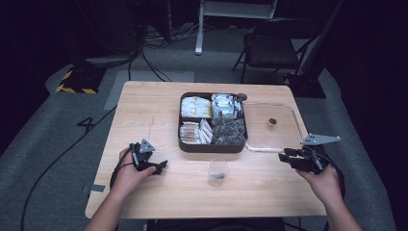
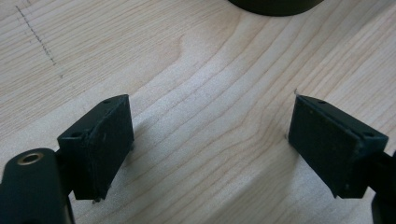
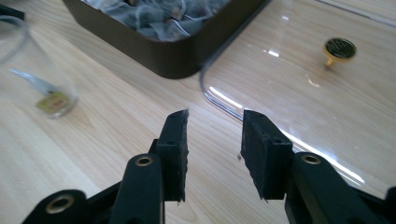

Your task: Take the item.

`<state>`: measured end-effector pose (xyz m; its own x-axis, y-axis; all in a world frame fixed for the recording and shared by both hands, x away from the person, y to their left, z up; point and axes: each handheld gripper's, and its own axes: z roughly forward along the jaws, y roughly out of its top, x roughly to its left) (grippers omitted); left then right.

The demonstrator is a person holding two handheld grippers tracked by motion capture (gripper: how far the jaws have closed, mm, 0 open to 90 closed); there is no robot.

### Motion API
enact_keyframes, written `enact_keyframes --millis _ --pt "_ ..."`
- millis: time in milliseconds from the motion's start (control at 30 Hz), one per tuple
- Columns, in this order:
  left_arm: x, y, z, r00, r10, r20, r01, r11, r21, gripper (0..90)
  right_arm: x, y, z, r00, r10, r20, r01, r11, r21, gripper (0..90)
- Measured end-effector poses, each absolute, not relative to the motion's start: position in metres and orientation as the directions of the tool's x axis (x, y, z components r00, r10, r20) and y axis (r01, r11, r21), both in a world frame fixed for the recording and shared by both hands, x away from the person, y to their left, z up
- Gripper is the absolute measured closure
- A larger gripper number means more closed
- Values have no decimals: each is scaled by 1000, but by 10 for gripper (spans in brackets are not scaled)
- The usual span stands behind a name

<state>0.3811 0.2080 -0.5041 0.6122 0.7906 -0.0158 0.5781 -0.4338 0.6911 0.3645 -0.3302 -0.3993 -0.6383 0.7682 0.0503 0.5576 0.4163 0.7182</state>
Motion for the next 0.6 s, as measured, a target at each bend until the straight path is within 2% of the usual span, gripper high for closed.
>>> enact_keyframes --millis 200,367,600 --pt "380 209 -504 610 792 -21 582 -429 691 143 364 -347 -422 -594 802 56 575 374 728 578" --pt "380 209 -504 610 792 -21 582 -429 691 143 363 -364 -451 -579 815 19 555 377 742 533" --pt "380 209 -504 610 792 -21 581 -430 691 143 364 -376 -476 -542 839 37 582 344 736 471"
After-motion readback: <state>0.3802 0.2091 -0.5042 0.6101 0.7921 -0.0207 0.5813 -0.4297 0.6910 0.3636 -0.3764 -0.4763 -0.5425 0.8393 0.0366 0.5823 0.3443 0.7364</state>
